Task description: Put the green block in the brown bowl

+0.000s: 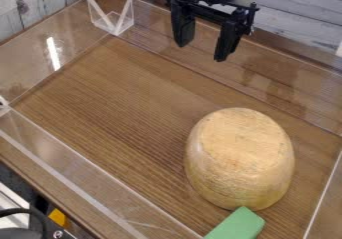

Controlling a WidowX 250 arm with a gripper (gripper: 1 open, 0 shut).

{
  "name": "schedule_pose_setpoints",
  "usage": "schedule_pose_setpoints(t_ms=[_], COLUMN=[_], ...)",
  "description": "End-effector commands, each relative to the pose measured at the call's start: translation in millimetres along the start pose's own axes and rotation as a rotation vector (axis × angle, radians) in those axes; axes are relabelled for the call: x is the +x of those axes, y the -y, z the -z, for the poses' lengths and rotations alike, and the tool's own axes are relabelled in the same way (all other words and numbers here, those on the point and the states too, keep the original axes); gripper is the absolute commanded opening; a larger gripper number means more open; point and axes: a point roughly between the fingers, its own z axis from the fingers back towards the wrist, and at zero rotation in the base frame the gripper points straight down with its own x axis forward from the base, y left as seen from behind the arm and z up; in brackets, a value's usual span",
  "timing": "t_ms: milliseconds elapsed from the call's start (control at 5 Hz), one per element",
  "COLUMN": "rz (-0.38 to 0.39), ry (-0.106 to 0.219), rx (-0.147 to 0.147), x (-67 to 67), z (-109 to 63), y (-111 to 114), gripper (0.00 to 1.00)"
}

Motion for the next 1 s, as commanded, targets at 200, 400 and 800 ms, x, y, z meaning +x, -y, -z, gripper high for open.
schedule_pose_setpoints(t_ms=[200, 400, 800], rz=[0.165, 0.184, 0.363], ry=[-0.033, -0.048, -0.067], rx=[0.002, -0.002, -0.009], x=[-7.6, -18.4, -52.7], z=[-0.5, 3.0, 7.8], y=[6, 5, 16], gripper=[1.00, 1.00, 1.00])
